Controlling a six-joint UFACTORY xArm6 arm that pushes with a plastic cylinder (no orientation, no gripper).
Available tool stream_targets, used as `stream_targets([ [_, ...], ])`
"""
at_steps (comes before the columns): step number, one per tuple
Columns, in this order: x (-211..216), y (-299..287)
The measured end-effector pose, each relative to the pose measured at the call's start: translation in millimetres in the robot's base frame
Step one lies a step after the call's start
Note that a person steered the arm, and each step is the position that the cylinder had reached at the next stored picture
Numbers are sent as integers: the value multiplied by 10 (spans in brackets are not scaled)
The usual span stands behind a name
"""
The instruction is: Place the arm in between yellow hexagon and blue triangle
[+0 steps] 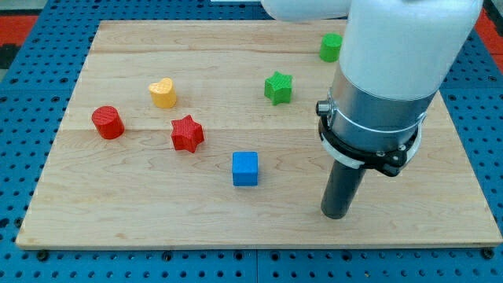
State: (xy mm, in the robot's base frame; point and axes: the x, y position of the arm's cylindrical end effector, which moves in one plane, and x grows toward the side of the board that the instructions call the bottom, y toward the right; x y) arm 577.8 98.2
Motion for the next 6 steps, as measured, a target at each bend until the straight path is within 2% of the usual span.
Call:
stream_targets([
  [1,-126,0],
  [3,-917,0],
  [5,-1407,0],
  [6,-1451,0],
])
